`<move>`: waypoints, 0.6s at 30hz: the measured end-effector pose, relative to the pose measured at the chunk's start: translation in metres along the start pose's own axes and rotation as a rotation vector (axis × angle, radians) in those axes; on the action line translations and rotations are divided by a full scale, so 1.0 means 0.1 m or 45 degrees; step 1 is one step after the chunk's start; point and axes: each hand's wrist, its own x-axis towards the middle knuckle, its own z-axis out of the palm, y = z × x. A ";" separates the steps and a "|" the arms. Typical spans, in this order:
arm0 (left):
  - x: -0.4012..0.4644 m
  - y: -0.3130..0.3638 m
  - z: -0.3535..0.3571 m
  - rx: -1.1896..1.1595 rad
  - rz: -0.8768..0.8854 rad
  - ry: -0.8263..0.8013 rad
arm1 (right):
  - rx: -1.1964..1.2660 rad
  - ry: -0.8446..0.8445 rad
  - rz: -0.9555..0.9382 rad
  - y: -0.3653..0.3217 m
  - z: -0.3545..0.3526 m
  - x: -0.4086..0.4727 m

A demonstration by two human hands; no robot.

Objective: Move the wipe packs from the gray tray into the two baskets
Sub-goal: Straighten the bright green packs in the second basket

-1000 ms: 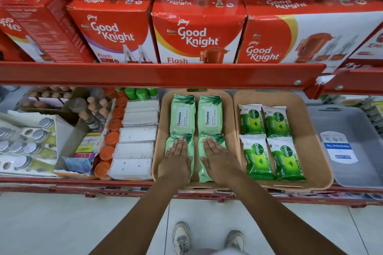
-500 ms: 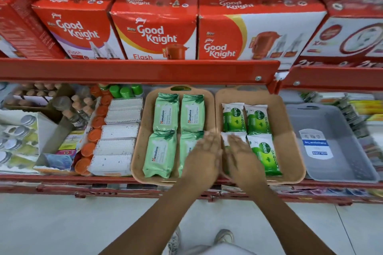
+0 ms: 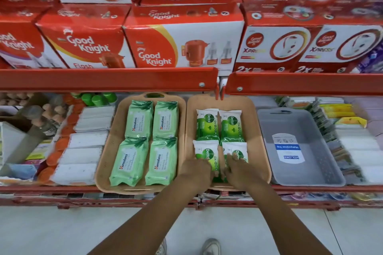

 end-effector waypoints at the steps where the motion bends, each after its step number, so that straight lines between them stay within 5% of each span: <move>1: 0.03 0.01 -0.06 0.004 -0.038 0.071 | 0.030 0.082 0.008 0.00 -0.03 0.03; 5: 0.39 0.10 -0.25 -0.123 -0.060 0.330 | 0.046 0.442 -0.108 0.09 -0.21 0.29; 11: 0.77 0.15 -0.28 -0.205 -0.220 0.126 | -0.114 0.196 -0.132 0.14 -0.29 0.66; 18: 0.67 0.12 -0.21 -0.292 -0.183 0.177 | -0.080 0.241 -0.157 0.20 -0.26 0.62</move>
